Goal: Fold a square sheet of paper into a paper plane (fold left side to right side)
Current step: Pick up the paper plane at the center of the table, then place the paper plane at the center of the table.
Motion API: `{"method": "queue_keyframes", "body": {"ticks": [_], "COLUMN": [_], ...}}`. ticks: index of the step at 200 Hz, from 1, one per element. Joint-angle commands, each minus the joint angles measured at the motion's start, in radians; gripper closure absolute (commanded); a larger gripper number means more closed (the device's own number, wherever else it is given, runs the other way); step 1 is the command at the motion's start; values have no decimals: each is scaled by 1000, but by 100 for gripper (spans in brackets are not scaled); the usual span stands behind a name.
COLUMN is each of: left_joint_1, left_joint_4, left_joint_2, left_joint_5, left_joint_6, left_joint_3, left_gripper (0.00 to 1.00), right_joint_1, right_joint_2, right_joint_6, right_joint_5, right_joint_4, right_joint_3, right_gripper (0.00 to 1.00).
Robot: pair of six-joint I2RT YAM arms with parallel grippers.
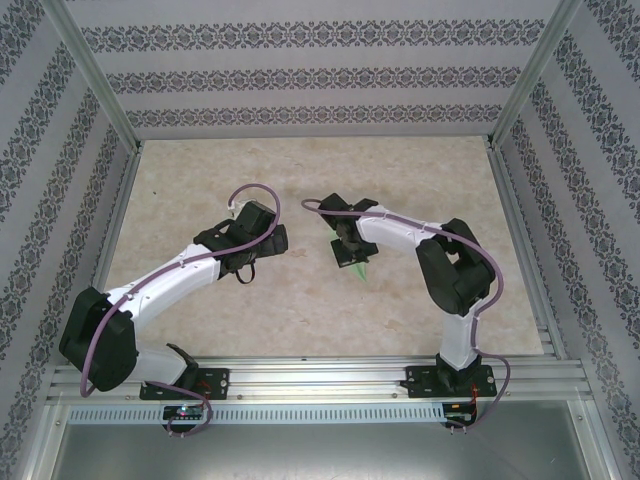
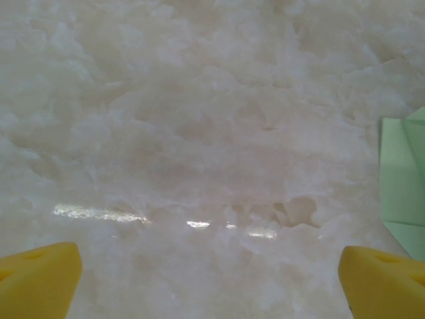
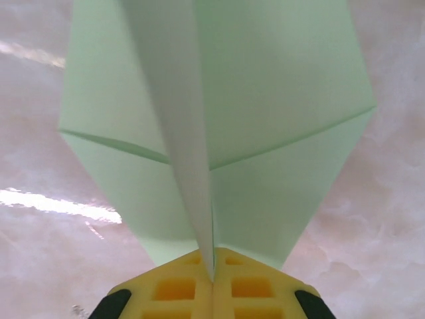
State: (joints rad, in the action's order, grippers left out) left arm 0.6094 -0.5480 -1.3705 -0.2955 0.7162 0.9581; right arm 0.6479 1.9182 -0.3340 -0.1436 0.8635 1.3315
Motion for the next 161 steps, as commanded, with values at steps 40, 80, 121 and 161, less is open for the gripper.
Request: {"method": "queue_keyframes", "body": {"ticks": [40, 80, 121, 161], "left_joint_1": [-3, -3, -2, -3], "left_joint_4": [-36, -35, -35, -32], "left_joint_2": [49, 61, 73, 77], "left_joint_5": [-31, -23, -18, -13], "left_joint_6": [-4, -3, -2, 2], "left_joint_3": [-8, -21, -33, -36], "left_gripper": [0, 0, 0, 0], "right_joint_1": [-103, -140, -150, -150], "right_joint_2": [-7, 153, 251, 285], "right_joint_6": [-81, -100, -93, -83], "right_joint_5": [203, 223, 197, 180], "right_joint_4": [-78, -24, 24, 44], "right_joint_3": [88, 258, 353, 378], "right_gripper": [96, 95, 94, 89]}}
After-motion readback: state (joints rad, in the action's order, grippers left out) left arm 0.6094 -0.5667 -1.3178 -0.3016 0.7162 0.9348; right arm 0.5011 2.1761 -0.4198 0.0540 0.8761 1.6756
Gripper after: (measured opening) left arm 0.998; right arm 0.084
